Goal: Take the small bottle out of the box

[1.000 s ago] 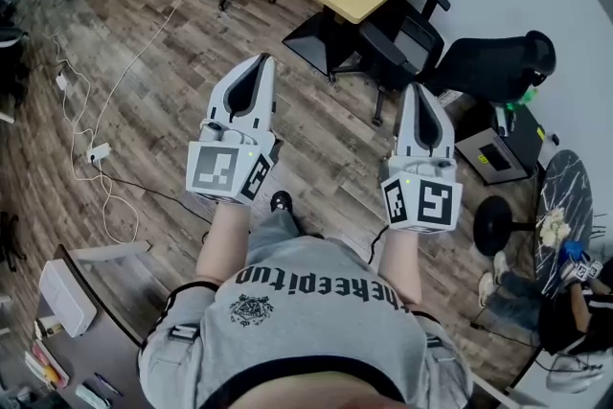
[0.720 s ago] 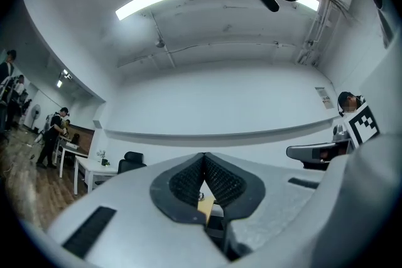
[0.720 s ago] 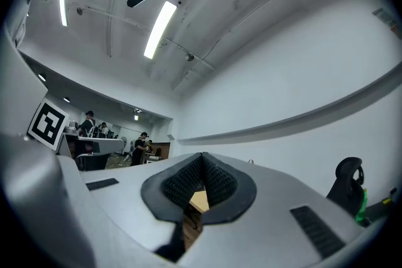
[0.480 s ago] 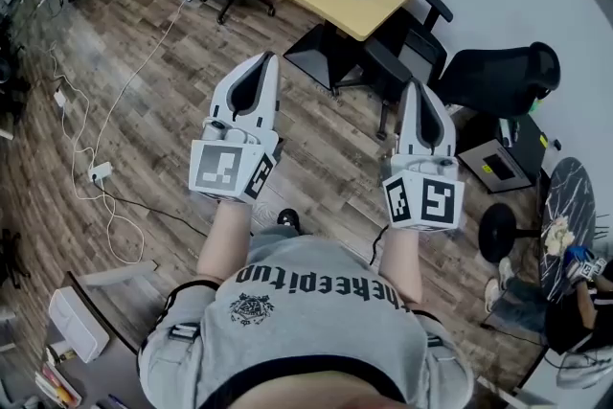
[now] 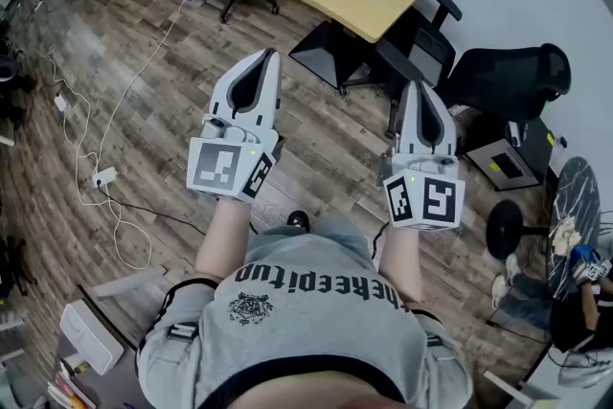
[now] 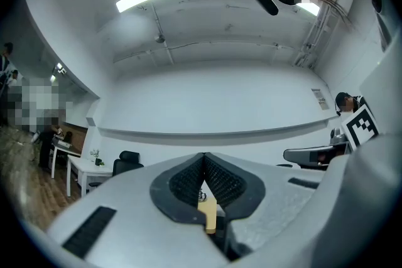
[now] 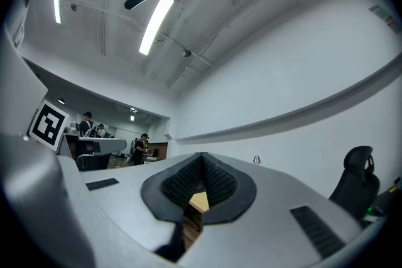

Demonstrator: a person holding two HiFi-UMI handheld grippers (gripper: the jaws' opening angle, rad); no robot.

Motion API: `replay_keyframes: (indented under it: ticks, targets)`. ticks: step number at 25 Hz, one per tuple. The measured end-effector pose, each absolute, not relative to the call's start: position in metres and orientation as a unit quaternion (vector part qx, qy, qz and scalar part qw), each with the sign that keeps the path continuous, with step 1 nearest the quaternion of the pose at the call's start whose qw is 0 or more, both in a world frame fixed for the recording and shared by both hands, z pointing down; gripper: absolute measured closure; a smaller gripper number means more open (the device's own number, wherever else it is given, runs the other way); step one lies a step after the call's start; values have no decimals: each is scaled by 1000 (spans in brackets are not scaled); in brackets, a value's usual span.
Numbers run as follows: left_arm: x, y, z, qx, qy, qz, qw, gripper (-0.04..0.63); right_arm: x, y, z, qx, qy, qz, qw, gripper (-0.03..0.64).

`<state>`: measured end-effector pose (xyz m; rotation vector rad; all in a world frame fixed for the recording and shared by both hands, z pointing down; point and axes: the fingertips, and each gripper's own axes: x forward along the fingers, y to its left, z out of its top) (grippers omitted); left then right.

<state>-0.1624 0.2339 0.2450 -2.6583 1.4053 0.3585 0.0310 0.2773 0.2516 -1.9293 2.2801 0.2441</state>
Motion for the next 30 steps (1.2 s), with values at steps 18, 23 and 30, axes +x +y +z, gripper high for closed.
replay_keyframes:
  ticks: [18,23,30]
  targets:
    - [-168,161,253,-880,459,120,38,592,24,203,257,-645,758,74,64,615]
    - [-173,123,247,-871,473,128,40,592,25,163,250,-638,763,81,64,615]
    - [-156,70,238,-867,478,134,45,592,41,106,236,-630,768,89,70,615]
